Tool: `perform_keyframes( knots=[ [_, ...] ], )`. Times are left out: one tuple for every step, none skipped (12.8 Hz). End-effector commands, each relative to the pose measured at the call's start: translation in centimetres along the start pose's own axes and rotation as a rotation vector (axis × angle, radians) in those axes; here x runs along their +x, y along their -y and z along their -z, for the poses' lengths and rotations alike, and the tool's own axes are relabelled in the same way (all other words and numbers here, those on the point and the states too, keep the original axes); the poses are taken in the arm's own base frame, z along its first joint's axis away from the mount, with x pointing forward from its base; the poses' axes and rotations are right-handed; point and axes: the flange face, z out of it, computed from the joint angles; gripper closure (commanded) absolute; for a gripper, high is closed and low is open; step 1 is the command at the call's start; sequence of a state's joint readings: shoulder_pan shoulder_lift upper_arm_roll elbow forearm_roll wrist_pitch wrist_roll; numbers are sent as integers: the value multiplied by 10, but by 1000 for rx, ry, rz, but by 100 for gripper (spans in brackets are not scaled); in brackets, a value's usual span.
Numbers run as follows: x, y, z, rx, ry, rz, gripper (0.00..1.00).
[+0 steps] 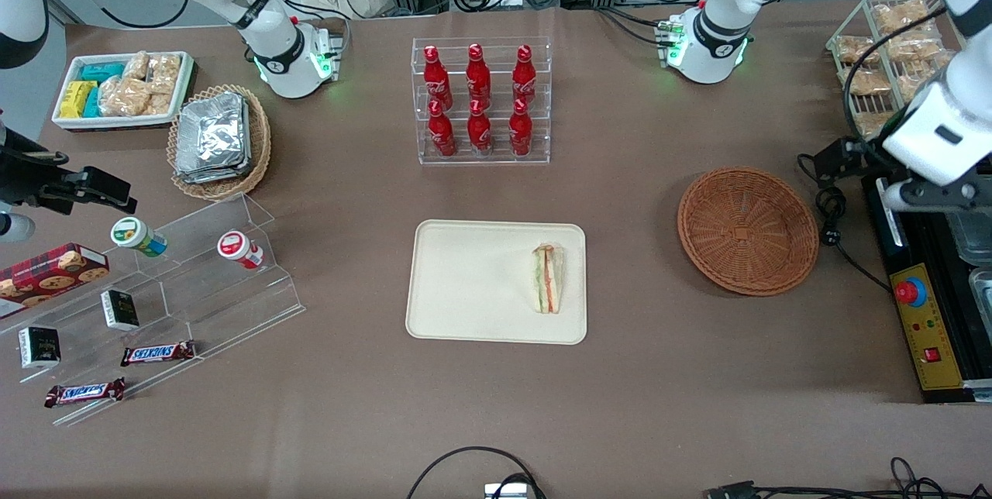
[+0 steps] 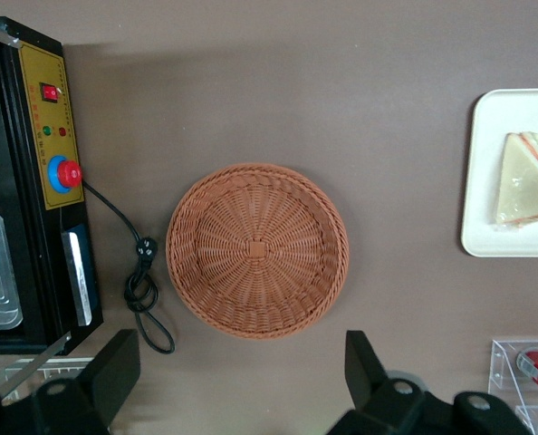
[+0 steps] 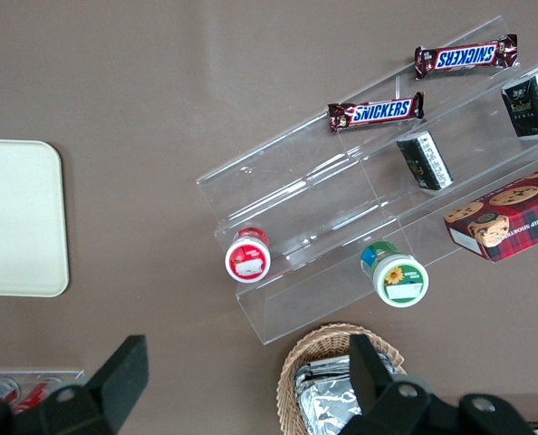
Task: Place sandwich from basket to tray
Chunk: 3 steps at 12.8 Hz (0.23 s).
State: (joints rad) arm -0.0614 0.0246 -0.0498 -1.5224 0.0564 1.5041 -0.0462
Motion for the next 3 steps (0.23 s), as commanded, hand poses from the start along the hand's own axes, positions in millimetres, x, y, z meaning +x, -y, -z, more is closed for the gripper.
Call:
perform_keyframes(
  knots=[
    [-29, -2, 17, -37, -3, -14, 0],
    [-31, 3, 19, -54, -2, -2, 0],
    [-31, 2, 19, -66, 3, -3, 0]
  ],
)
